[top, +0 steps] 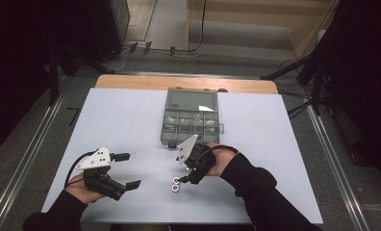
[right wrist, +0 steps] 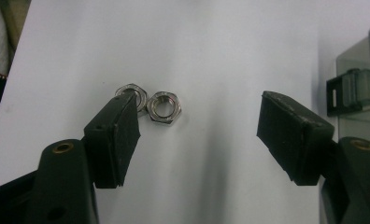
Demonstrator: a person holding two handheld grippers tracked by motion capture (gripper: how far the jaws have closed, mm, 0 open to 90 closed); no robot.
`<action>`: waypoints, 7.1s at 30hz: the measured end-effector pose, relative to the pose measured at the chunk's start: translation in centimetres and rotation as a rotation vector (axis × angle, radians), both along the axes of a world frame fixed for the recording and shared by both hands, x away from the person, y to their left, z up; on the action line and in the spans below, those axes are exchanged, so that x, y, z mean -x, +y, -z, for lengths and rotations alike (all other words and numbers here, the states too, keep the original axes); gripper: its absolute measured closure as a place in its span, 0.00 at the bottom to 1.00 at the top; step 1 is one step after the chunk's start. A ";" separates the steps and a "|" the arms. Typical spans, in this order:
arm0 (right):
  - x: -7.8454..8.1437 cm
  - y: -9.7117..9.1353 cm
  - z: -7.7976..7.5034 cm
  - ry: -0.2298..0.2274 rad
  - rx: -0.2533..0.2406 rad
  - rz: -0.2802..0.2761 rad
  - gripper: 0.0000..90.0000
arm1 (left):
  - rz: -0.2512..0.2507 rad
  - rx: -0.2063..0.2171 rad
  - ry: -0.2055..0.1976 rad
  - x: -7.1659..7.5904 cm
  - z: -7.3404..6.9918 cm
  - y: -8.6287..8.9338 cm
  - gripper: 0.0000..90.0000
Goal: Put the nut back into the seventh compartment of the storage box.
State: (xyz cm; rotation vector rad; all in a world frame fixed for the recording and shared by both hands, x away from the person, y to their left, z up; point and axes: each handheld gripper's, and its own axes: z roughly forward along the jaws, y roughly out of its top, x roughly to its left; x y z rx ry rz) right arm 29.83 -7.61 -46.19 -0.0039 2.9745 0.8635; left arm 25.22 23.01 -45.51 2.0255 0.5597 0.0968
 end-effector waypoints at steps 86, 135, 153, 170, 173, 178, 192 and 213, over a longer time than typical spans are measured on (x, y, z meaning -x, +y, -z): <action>-1.6 1.9 -0.4 0.013 0.079 -0.372 0.80 | 0.001 0.010 -0.004 0.1 -0.1 0.3 0.00; -3.5 -8.5 -1.1 -0.026 -0.302 0.328 0.80 | 0.010 0.004 -0.004 0.1 0.0 0.0 0.00; -5.3 -8.0 -0.2 -0.013 -0.278 0.561 0.80 | 0.010 0.001 -0.003 0.1 -0.1 0.0 0.00; -5.7 -7.9 0.3 0.004 -0.281 0.645 0.48 | 0.008 0.005 -0.002 0.1 -0.1 0.0 0.00; -5.5 -8.1 0.1 0.019 -0.289 0.651 0.36 | 0.012 0.009 0.000 0.1 -0.1 0.0 0.00; -4.9 -8.0 -0.4 0.023 -0.314 0.643 0.26 | 0.009 0.005 0.002 0.1 -0.1 0.1 0.00; -1.4 -6.6 -1.8 0.048 -0.372 0.544 0.23 | -0.003 0.005 0.006 0.0 -0.2 0.2 0.00; 1.9 -4.3 -1.2 0.081 -0.323 0.481 0.20 | -0.006 0.000 0.012 0.0 -0.1 0.2 0.00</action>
